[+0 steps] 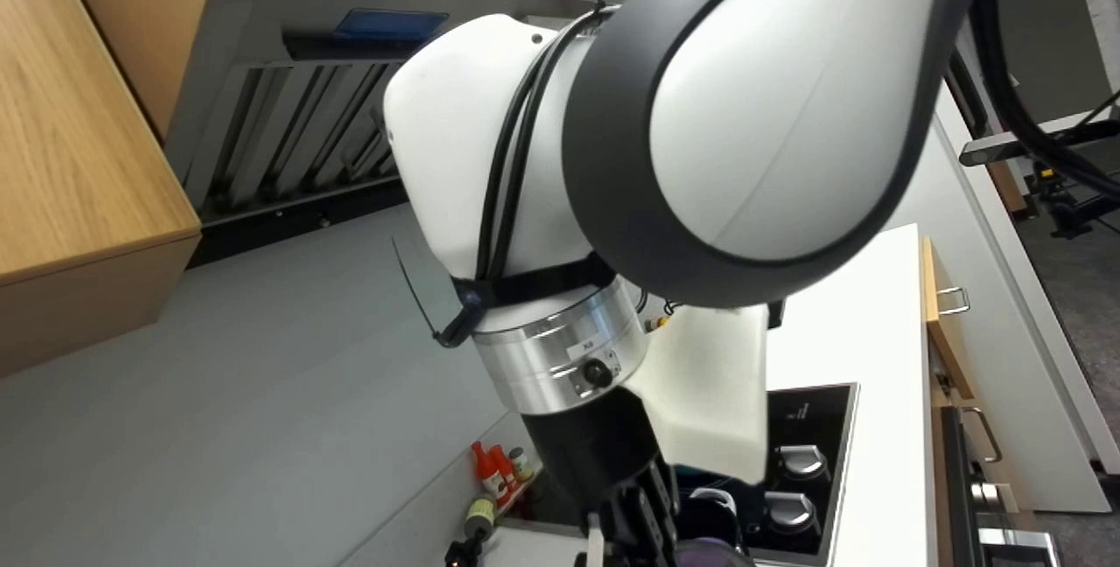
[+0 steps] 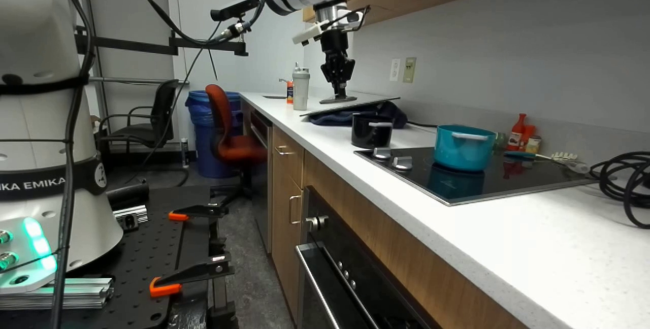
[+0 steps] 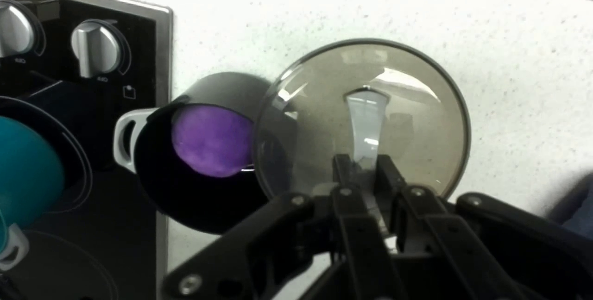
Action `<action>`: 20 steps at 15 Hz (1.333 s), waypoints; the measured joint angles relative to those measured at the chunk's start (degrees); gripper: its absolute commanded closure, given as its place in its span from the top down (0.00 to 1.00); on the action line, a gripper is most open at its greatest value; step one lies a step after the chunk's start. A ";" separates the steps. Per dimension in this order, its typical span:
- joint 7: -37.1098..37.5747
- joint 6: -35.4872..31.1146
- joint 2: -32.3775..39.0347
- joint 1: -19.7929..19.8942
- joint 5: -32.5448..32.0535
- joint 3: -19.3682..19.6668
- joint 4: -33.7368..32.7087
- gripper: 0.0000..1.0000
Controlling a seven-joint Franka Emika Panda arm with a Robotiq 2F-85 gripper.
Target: Uncover the black pot and put the lid on the counter
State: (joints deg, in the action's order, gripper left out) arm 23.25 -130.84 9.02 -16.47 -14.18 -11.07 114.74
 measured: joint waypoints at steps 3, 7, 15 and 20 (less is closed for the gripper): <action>-0.62 0.06 0.83 -0.49 0.20 -0.98 1.20 0.04; -1.92 0.06 3.31 -0.55 0.45 -1.12 1.37 0.04; -3.05 0.05 6.54 -0.42 0.41 0.63 -0.25 0.71; -3.20 0.05 6.73 -0.41 0.41 1.23 -0.76 1.00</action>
State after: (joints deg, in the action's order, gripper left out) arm 20.05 -130.78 15.75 -16.88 -13.77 -9.84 113.98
